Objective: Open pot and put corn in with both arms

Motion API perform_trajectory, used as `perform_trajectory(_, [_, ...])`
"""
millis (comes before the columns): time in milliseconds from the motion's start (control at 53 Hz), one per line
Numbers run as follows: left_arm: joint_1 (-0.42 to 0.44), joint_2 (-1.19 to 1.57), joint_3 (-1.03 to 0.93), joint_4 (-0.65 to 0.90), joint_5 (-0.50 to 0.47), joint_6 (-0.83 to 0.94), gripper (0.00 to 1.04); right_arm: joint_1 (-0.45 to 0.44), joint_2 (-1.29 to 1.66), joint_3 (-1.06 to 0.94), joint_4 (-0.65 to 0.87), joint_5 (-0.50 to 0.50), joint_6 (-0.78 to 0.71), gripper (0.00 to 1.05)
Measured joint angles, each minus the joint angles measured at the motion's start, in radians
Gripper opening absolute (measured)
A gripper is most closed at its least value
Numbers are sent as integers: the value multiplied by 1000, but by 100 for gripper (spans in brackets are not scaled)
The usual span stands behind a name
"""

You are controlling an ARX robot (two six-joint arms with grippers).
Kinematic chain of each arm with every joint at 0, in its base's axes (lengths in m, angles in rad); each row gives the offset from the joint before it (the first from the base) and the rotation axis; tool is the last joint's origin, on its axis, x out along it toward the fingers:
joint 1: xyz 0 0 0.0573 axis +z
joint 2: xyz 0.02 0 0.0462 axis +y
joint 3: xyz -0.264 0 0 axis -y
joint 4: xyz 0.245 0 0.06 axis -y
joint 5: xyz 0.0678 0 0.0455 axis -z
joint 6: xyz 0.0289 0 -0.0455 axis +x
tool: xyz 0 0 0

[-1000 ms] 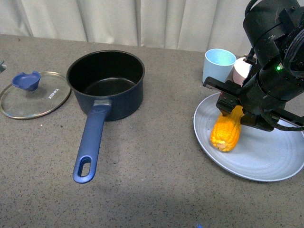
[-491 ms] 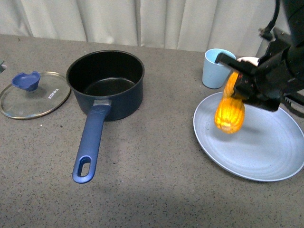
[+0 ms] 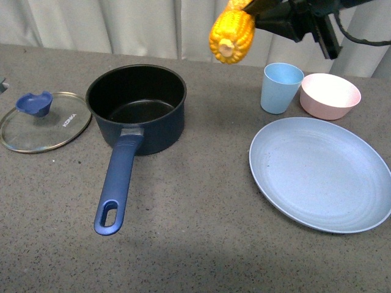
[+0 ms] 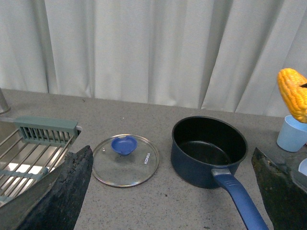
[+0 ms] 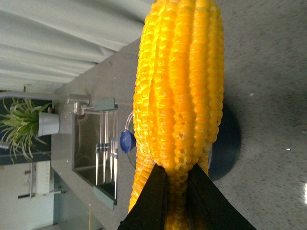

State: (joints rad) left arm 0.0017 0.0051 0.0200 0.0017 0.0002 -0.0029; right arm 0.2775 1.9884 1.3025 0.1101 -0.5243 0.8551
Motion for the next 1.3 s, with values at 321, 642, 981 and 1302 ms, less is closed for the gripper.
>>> perform_trajectory(321, [0, 0, 0, 0, 0, 0, 98, 100, 156, 172, -32, -55, 42, 5])
perform_trajectory(642, [0, 0, 0, 0, 0, 0, 98, 169, 258, 297, -108, -37, 48, 5])
perform_trajectory(981, [0, 0, 0, 0, 0, 0, 98, 186, 281, 305, -114, -12, 39, 37])
perform_trajectory(1302, [0, 0, 0, 0, 0, 0, 98, 181, 282, 312, -102, 9, 31, 90])
